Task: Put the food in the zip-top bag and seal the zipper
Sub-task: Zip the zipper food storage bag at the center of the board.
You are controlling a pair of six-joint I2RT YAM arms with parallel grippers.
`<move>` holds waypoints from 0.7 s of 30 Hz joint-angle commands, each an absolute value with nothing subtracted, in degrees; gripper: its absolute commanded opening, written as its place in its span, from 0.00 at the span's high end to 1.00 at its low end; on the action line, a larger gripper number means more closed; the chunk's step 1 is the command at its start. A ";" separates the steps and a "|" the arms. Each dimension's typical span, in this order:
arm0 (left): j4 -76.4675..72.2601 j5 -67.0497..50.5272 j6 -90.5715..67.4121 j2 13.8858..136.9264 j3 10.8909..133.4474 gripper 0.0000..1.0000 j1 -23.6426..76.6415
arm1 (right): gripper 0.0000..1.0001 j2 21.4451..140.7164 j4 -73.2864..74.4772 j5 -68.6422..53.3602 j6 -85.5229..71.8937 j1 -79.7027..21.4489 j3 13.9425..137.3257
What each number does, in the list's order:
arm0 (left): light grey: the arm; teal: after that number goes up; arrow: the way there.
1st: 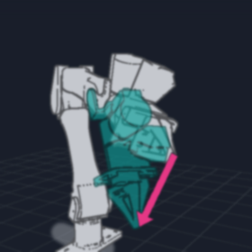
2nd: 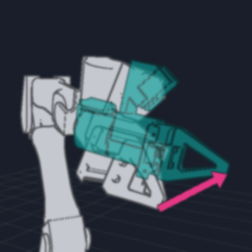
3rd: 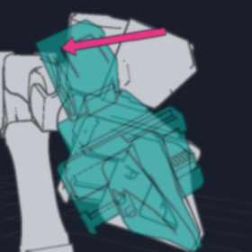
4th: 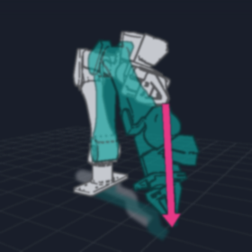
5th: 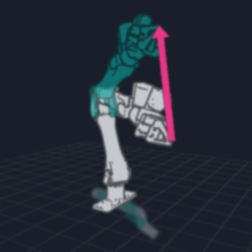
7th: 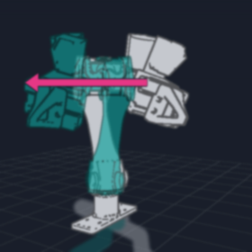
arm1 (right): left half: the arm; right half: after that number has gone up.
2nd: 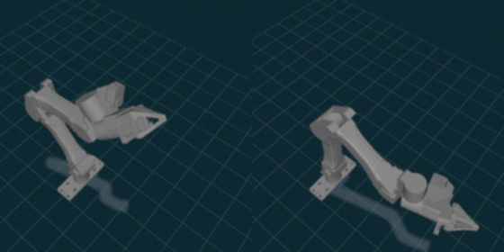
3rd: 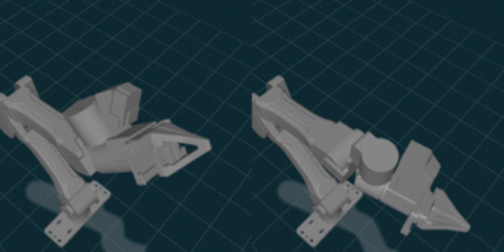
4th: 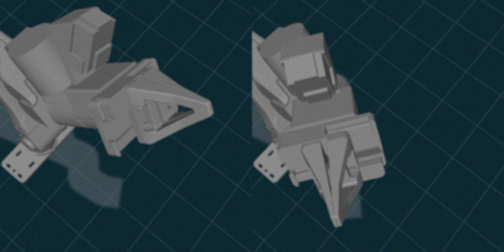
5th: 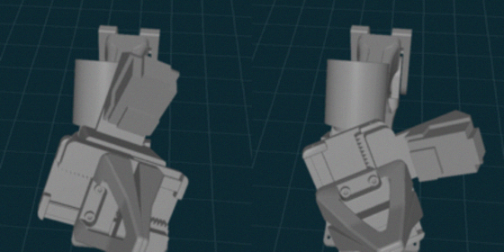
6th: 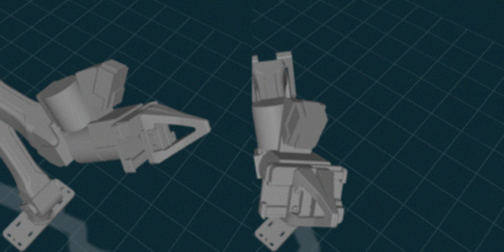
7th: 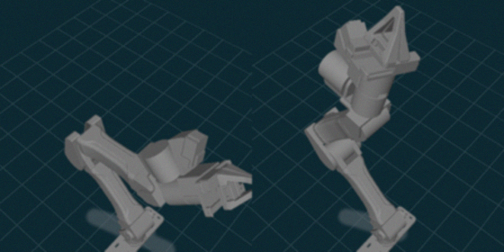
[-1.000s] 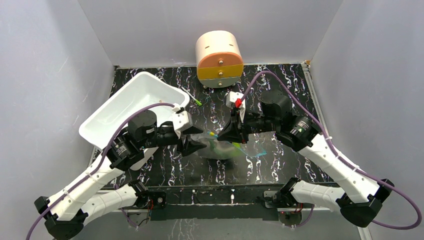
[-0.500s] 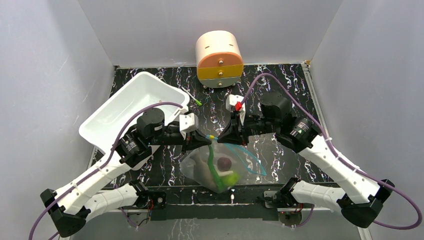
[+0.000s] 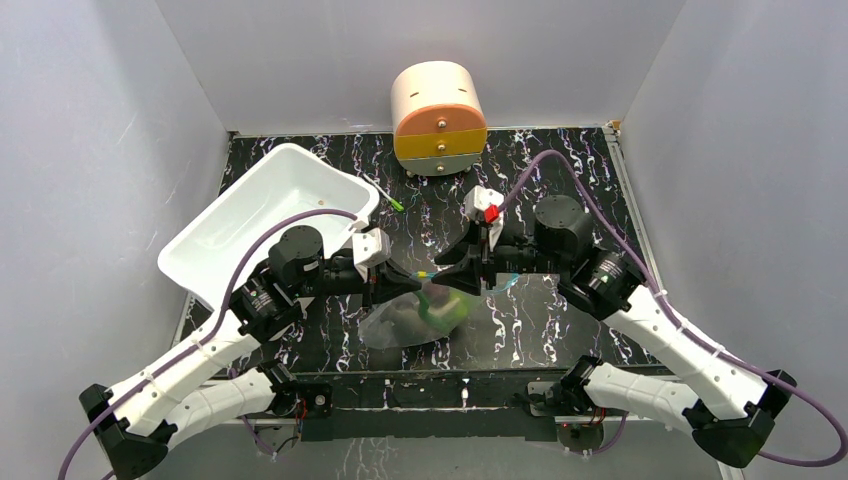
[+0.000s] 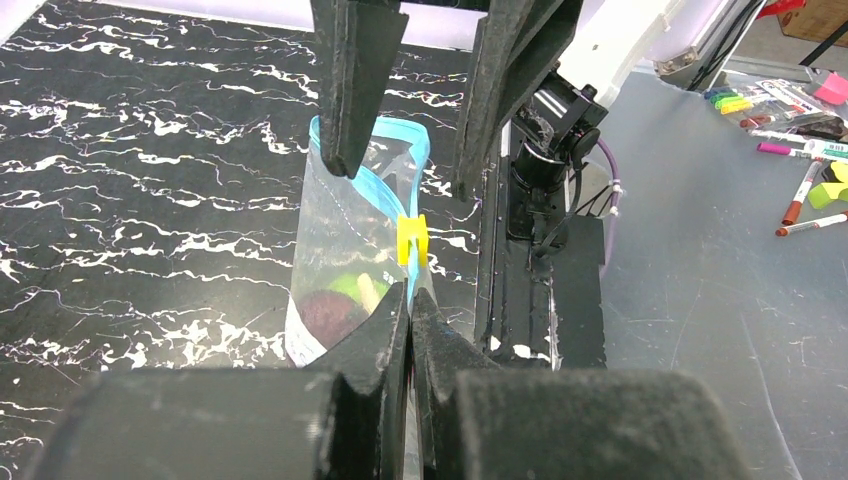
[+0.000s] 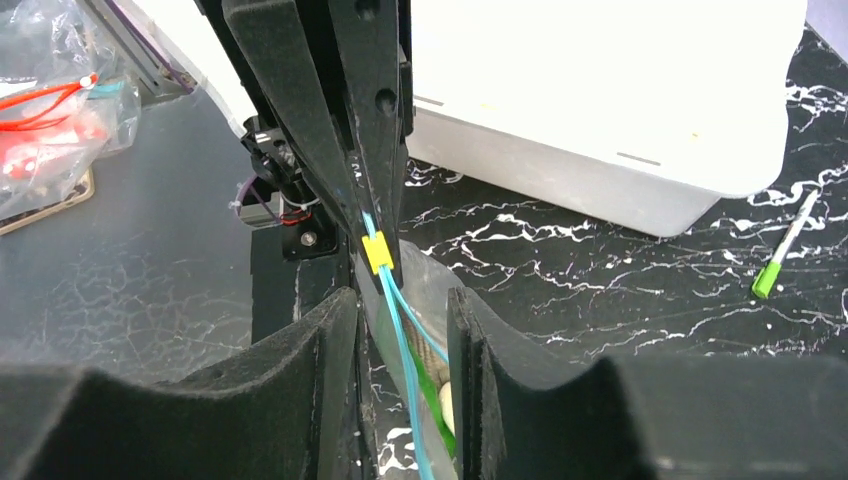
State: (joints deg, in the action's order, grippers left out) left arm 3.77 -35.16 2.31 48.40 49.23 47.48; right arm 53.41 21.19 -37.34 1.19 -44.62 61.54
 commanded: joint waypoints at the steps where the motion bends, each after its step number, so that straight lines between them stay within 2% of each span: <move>1: -0.16 -35.13 2.32 47.75 49.43 1.00 47.71 | 0.63 54.40 14.50 -37.51 2.26 -45.75 62.14; 14: -0.78 -35.84 1.37 47.59 48.46 1.00 47.72 | 0.69 57.33 11.93 -39.09 4.56 -48.14 61.21; 16: -0.26 -35.54 1.81 47.21 48.60 1.00 47.76 | 0.75 57.74 11.99 -39.22 4.63 -48.31 61.32; 21: 0.77 -34.20 2.98 45.51 48.02 1.00 47.66 | 1.00 57.33 11.44 -39.37 4.44 -48.52 60.60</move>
State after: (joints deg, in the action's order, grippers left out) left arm 2.68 -34.83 1.58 48.34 48.62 47.48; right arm 58.02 15.70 -38.92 4.12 -48.10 60.99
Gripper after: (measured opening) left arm 0.007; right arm 0.070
